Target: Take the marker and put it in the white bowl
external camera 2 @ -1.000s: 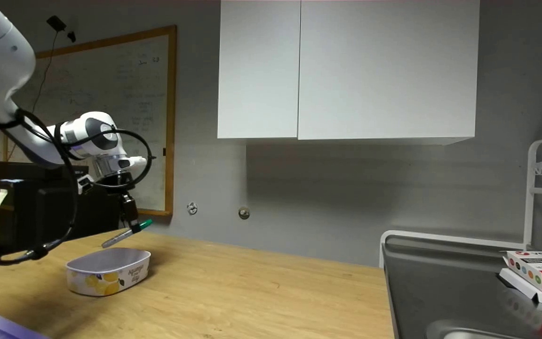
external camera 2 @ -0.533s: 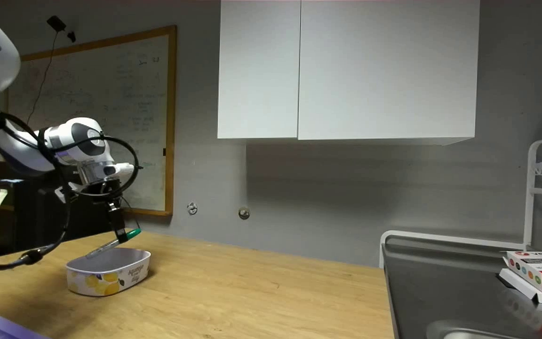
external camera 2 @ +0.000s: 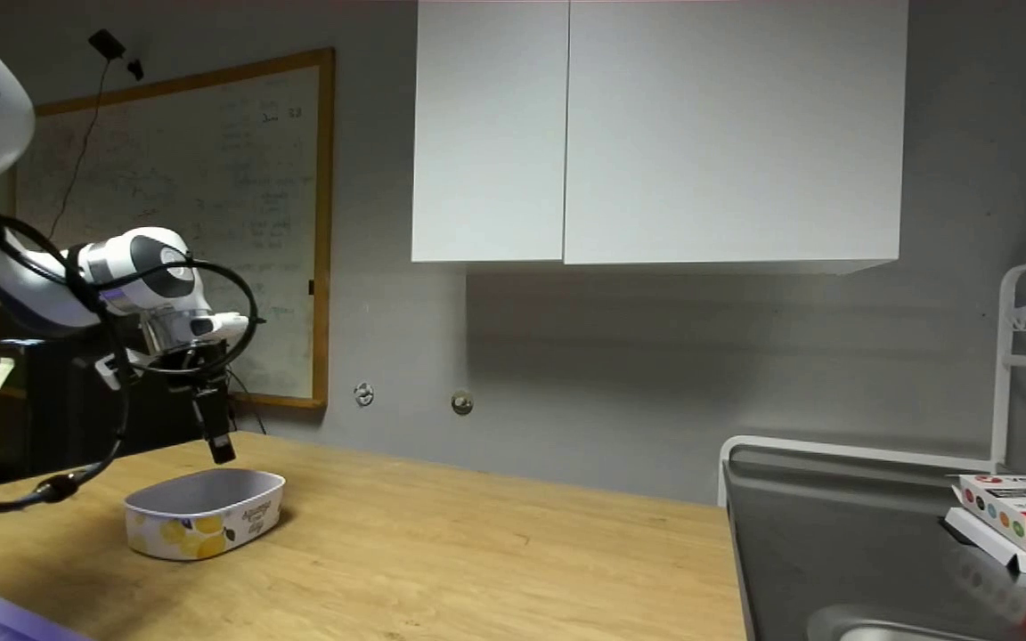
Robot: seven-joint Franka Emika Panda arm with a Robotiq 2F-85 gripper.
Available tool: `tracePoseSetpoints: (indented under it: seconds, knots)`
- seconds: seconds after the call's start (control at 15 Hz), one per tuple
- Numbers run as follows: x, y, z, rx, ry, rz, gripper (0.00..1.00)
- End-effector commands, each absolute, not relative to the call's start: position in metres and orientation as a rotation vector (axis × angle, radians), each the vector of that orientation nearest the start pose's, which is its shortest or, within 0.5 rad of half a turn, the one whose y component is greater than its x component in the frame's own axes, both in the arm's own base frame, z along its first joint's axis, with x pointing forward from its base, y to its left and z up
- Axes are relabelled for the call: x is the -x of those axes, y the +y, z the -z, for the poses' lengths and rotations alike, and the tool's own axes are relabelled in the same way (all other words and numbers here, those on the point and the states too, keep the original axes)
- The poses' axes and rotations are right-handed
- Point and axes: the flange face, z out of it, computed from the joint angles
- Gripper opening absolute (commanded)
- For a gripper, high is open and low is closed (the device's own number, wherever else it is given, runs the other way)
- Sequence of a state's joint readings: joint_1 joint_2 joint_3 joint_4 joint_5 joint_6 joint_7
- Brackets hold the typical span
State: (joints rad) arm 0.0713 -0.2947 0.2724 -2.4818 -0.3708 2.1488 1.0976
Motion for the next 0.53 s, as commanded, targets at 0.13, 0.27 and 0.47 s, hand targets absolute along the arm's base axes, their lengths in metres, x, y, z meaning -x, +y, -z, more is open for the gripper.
tracePoseSetpoints:
  seconds: [0.13,0.27,0.47]
  knots:
    - [-0.407,0.13,-0.402,3.329,0.942,0.381,1.0]
    - [-0.405,0.127,-0.411,3.313,0.896,0.375,1.0]
    - [-0.403,0.121,-0.425,3.276,0.796,0.37,1.0]
